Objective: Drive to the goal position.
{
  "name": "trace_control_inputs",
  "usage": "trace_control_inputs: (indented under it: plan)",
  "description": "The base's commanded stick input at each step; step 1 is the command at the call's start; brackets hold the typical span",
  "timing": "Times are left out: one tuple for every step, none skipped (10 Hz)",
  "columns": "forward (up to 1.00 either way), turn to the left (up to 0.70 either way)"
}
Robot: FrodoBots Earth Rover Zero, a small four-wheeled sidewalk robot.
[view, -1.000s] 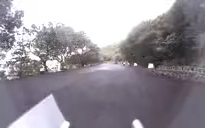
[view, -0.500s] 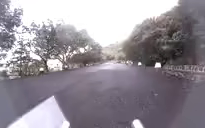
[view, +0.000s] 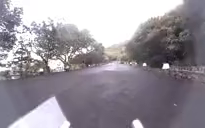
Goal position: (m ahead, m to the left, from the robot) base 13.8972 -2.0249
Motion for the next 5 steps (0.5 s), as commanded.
trace_control_inputs:
  plan:
    - [1.0,0.0]
    - [1.0,0.0]
    - [1.0,0.0]
    - [1.0,0.0]
    - [1.0,0.0]
